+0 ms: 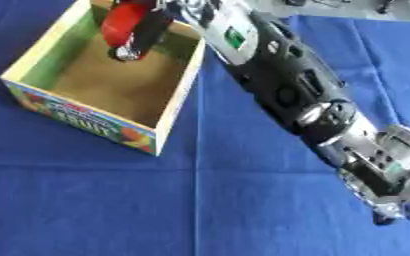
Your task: Pick up objects on the table and place them in the box.
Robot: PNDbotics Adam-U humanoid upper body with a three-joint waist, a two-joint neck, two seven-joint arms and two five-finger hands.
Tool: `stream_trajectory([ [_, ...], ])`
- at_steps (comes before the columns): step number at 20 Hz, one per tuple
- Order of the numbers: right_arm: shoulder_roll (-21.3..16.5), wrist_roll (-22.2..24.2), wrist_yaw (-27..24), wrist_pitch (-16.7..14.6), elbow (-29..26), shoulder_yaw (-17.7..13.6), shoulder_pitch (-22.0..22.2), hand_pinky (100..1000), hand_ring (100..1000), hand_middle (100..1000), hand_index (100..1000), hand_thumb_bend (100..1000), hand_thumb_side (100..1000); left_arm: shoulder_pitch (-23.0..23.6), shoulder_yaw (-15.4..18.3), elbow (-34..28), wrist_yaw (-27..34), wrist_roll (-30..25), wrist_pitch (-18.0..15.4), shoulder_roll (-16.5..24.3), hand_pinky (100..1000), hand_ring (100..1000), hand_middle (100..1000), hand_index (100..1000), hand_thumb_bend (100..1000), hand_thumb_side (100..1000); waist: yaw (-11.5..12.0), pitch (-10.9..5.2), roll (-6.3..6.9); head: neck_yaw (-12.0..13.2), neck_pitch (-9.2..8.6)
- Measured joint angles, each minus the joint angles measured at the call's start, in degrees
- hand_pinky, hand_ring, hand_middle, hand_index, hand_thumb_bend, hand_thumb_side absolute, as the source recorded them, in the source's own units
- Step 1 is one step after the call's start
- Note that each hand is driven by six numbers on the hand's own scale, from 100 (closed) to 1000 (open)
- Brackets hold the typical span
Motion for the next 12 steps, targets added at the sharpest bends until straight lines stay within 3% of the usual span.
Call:
stream_trajectory([
  [3, 1.0, -0.37, 0.75, -0.58, 1.9, -0.13, 0.3, 456, 605, 630, 735, 100, 296, -0.15, 0.0, 0.0, 0.0, 0.08, -0.07, -0.01, 581, 892, 833, 658, 100, 904, 0.49, 0.29, 0.0, -0.2, -0.04],
  [6, 1.76, -0.99, 2.04, -1.61, 4.2, -0.87, 0.51, 512, 636, 685, 785, 100, 196, -0.39, 0.0, 0.0, 0.0, 0.09, -0.08, -0.01, 581, 893, 833, 657, 100, 903, 1.05, 0.55, -0.08, -0.43, -0.2],
  [12, 2.46, 2.15, 2.66, -5.74, 7.64, -2.57, 0.55, 574, 675, 715, 816, 100, 276, -0.43, 0.0, 0.0, 0.02, 0.09, -0.08, -0.01, 581, 893, 834, 656, 100, 903, 1.17, 0.92, -0.28, -0.41, -0.2],
])
